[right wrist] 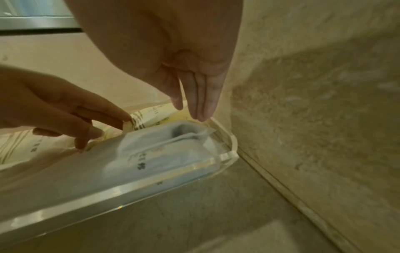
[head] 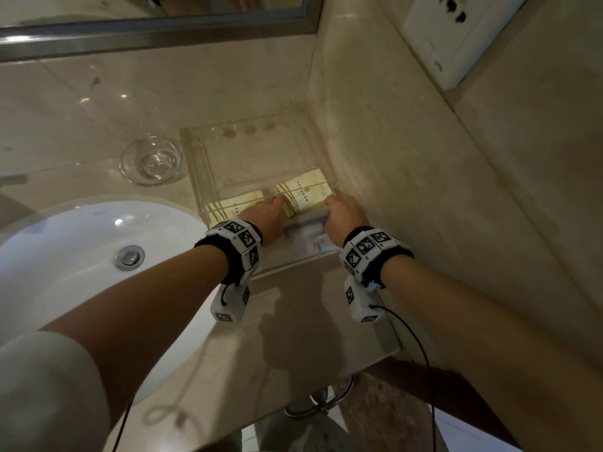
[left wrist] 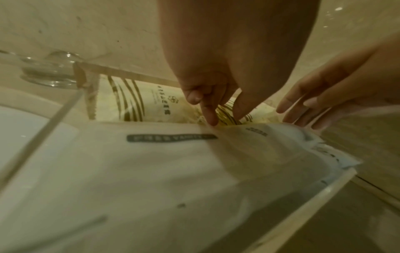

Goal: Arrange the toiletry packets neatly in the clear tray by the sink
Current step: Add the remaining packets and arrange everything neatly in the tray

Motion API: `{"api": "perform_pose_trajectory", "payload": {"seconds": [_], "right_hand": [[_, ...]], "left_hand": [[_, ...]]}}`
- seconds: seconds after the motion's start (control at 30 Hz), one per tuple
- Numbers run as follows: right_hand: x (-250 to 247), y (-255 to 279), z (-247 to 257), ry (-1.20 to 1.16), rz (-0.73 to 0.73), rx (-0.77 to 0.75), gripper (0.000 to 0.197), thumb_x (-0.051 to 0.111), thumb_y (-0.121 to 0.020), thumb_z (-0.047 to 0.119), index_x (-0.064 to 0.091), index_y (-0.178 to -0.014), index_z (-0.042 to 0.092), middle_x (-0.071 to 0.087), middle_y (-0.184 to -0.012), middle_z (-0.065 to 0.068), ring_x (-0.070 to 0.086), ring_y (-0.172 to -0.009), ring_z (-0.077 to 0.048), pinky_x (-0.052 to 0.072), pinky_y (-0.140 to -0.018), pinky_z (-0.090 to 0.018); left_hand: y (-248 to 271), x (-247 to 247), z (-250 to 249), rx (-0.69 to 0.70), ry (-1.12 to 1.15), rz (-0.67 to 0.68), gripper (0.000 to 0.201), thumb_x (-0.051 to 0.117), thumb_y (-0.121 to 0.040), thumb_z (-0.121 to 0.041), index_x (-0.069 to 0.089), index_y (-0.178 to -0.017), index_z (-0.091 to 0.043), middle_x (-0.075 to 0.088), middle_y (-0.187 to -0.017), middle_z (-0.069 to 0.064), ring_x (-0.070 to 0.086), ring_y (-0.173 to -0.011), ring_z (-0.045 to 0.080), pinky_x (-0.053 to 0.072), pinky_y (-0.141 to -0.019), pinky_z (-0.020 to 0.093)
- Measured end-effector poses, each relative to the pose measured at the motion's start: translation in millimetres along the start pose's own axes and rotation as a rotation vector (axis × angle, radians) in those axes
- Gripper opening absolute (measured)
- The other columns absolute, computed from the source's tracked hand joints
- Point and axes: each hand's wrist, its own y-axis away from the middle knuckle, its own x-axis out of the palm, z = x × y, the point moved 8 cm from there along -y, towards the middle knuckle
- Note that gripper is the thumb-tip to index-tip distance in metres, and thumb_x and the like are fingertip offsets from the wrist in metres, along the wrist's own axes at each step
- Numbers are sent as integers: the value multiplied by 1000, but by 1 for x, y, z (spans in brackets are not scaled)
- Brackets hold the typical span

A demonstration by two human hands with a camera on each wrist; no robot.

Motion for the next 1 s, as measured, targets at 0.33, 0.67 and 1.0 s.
{"api": "perform_pose_trajectory", "payload": {"seconds": [0.33, 0.67, 1.0], "right_hand": [[-3, -2, 9, -18, 56, -60, 48, 42, -89, -4, 45, -135, 9, 49, -136, -13, 48, -123, -29, 43, -101, -36], [25, -11, 20, 135, 152, -197, 66, 45, -89, 1, 21, -149, 18, 23, -156, -2, 20, -143, -26, 25, -116, -40], [20, -13, 17, 235, 141, -214, 58, 42, -83, -1, 37, -138, 18, 47, -139, -6, 38, -129, -27, 35, -104, -41]], "left_hand": [[4, -3, 2, 29, -5, -59, 57, 34, -94, -10, 16, -148, -10, 31, -152, 13, 40, -132, 33, 37, -104, 40], [0, 1, 4, 44, -33, -58, 56, 33, -94, -10, 17, -148, -10, 22, -156, 10, 28, -141, 29, 28, -112, 39], [-1, -2, -5, 37, -83, -47, 56, 33, -95, -11, 14, -148, -7, 24, -155, 12, 33, -138, 31, 31, -109, 39]]}}
